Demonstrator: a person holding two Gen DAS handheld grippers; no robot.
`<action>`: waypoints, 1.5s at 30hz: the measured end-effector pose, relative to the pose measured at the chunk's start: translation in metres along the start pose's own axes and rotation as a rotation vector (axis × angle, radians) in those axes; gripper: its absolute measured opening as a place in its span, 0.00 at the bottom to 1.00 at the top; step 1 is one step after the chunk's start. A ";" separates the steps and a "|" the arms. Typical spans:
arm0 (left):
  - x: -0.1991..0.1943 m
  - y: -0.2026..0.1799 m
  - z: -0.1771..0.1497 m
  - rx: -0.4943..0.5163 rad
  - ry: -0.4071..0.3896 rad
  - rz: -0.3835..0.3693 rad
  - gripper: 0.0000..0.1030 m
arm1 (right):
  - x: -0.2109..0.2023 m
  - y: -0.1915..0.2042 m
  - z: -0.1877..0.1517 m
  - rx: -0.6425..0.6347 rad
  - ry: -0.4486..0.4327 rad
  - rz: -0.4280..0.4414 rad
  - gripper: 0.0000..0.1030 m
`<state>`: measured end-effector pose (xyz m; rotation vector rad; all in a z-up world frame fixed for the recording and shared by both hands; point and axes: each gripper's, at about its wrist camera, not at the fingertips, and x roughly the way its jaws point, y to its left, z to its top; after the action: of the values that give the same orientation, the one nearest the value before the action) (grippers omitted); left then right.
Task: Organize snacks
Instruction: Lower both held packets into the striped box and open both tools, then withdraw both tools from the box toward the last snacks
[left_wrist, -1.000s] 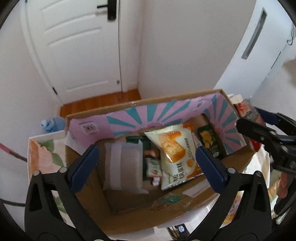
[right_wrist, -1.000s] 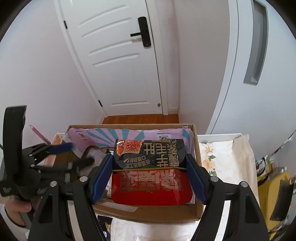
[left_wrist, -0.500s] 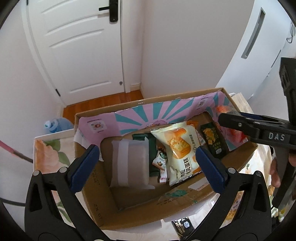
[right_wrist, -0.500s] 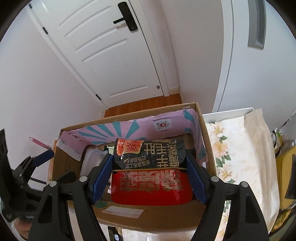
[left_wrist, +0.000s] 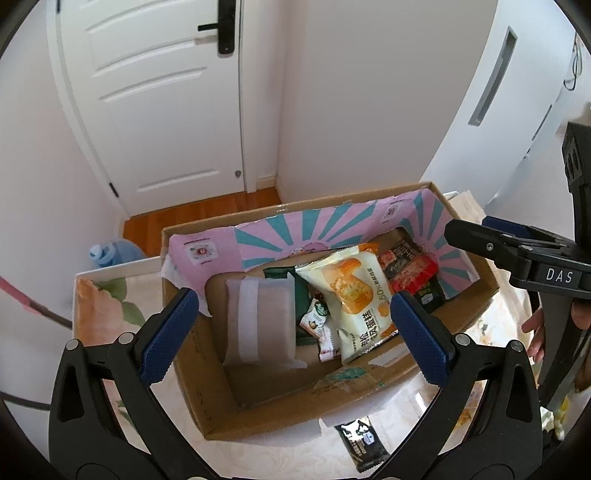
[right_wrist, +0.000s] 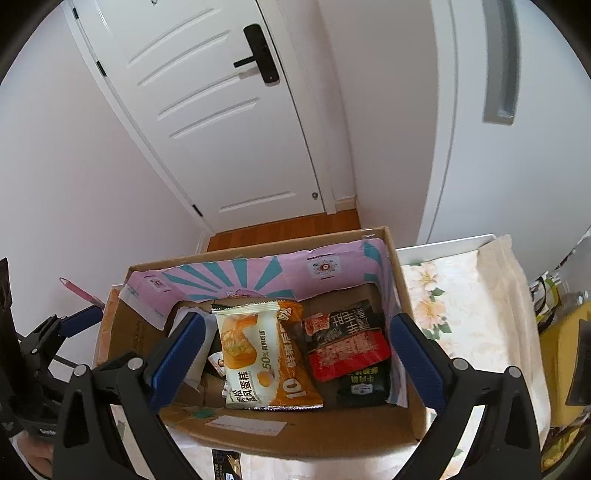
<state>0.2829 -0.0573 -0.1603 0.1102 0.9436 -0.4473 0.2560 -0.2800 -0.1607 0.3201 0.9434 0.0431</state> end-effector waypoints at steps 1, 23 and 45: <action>-0.003 0.000 -0.001 -0.002 -0.006 0.001 1.00 | -0.004 -0.001 -0.001 -0.002 -0.007 -0.005 0.97; -0.092 -0.045 -0.091 -0.165 -0.078 0.138 1.00 | -0.107 -0.016 -0.063 -0.166 -0.108 0.043 0.99; 0.019 -0.071 -0.172 -0.109 0.124 0.131 0.91 | -0.036 -0.033 -0.198 -0.200 0.053 -0.060 0.99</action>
<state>0.1328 -0.0793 -0.2698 0.1009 1.0734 -0.2699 0.0731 -0.2684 -0.2499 0.1061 0.9925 0.0909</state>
